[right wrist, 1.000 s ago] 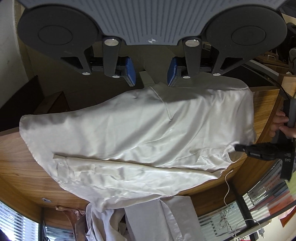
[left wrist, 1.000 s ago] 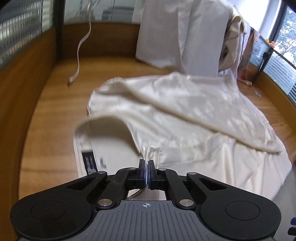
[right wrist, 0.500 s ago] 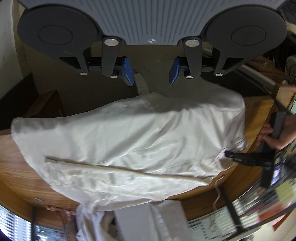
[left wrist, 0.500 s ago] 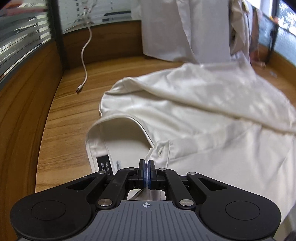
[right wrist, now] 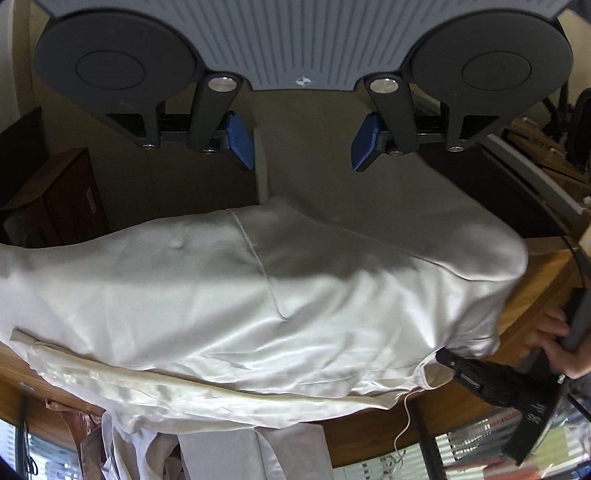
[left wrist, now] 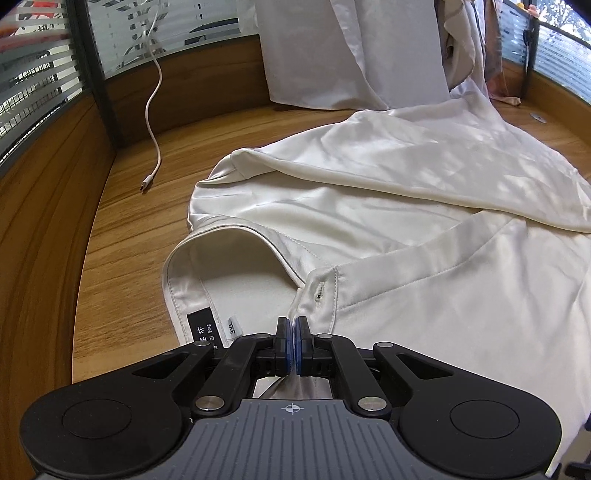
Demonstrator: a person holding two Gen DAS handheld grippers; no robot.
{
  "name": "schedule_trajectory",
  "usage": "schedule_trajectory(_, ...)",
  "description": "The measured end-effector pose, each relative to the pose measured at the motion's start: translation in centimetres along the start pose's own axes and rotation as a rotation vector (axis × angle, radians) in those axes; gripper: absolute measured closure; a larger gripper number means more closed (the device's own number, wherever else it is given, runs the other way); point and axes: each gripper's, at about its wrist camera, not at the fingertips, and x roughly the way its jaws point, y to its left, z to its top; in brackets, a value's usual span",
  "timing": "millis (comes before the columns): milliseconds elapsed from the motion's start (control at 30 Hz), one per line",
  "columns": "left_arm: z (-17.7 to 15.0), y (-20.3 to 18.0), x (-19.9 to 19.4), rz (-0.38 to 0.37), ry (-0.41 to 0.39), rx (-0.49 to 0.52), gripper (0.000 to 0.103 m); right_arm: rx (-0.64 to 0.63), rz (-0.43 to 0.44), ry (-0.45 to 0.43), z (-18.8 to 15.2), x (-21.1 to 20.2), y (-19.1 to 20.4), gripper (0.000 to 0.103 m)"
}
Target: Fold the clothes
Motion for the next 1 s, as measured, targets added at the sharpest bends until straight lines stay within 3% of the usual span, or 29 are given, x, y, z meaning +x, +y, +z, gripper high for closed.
schedule_trajectory(100,0.1,0.1,0.0,0.0,0.008,-0.012,0.098,-0.044,0.05,-0.068,-1.1,1.9,-1.1,0.028)
schedule_trajectory(200,0.1,0.1,0.0,0.001,0.012,-0.013,0.098,-0.106,0.118,-0.12,-2.0,4.1,-2.1,0.028)
schedule_trajectory(433,0.2,0.1,0.1,0.002,0.016,-0.007,0.098,-0.263,0.251,-0.179,-3.9,8.7,-3.2,0.017)
schedule_trajectory(600,0.5,0.3,0.2,0.0,0.037,-0.037,0.098,-0.416,0.284,-0.122,-4.3,11.9,-2.8,0.019)
schedule_trajectory(667,0.4,0.2,0.2,0.001,0.037,-0.036,0.098,-0.435,0.295,-0.087,-4.5,12.9,-2.9,0.034)
schedule_trajectory(700,0.4,0.2,0.2,0.002,0.036,-0.032,0.098,-0.443,0.303,-0.069,-4.6,13.3,-2.9,0.051)
schedule_trajectory(733,0.4,0.2,0.2,0.003,0.036,-0.029,0.098,-0.445,0.31,-0.049,-4.6,13.4,-3.0,0.075)
schedule_trajectory(800,0.5,0.2,0.2,0.006,0.037,-0.033,0.098,-0.436,0.327,-0.006,-4.6,13.6,-3.2,0.101)
schedule_trajectory(1000,0.3,-0.1,-0.1,-0.011,0.03,-0.031,0.098,-0.301,0.472,0.053,-3.7,9.0,-3.8,0.101)
